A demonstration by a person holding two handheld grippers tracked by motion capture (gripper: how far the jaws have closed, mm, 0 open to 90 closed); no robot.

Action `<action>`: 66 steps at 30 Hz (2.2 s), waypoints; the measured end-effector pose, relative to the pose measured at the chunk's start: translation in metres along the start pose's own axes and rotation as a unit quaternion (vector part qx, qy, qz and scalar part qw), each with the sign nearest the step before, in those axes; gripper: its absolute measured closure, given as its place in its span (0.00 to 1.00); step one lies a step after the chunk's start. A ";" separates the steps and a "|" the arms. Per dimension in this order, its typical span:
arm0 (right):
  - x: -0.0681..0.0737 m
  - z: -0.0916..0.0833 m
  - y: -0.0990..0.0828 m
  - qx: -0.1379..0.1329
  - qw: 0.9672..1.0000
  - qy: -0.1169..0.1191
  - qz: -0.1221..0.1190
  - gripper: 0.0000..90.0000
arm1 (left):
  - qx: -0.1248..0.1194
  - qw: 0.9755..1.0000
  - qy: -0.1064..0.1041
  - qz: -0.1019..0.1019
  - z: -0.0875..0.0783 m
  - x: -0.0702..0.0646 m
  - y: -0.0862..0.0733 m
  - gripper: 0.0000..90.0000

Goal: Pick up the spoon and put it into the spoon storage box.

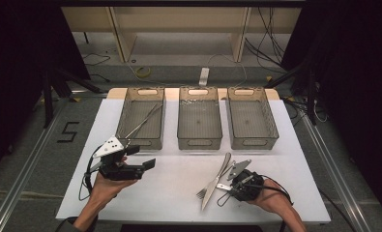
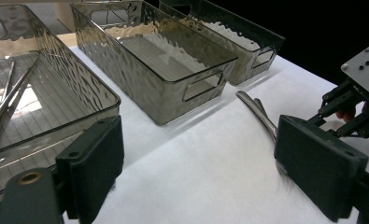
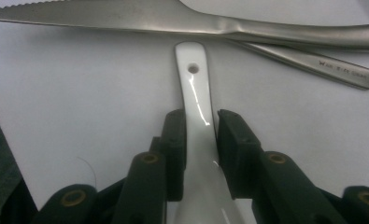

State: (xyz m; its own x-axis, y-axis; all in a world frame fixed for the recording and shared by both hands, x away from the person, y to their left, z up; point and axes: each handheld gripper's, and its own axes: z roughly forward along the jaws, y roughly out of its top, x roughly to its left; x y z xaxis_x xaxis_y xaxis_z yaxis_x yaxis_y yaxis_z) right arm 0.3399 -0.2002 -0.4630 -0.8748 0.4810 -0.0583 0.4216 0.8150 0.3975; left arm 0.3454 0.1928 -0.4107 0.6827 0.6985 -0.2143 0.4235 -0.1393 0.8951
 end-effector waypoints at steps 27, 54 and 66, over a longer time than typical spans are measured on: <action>-0.008 -0.025 -0.003 -0.035 0.999 -0.012 0.028 0.96 | -0.009 1.000 0.002 -0.002 -0.002 0.000 0.000 0.17; -0.045 -0.062 0.049 -0.130 0.989 -0.061 0.035 0.97 | -0.028 0.999 0.012 -0.009 -0.006 0.004 0.001 0.17; -0.069 -0.072 0.090 -0.173 0.981 -0.076 0.045 0.97 | -0.032 0.999 0.016 -0.009 -0.007 0.004 0.001 0.17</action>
State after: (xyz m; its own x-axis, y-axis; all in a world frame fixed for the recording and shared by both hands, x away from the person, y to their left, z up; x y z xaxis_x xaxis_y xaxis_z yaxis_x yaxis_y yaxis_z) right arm 0.4213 -0.1836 -0.3571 -0.7803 0.6109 -0.1341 0.3669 0.6207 0.6929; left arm 0.3444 0.2005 -0.4080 0.6560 0.7222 -0.2192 0.3955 -0.0816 0.9148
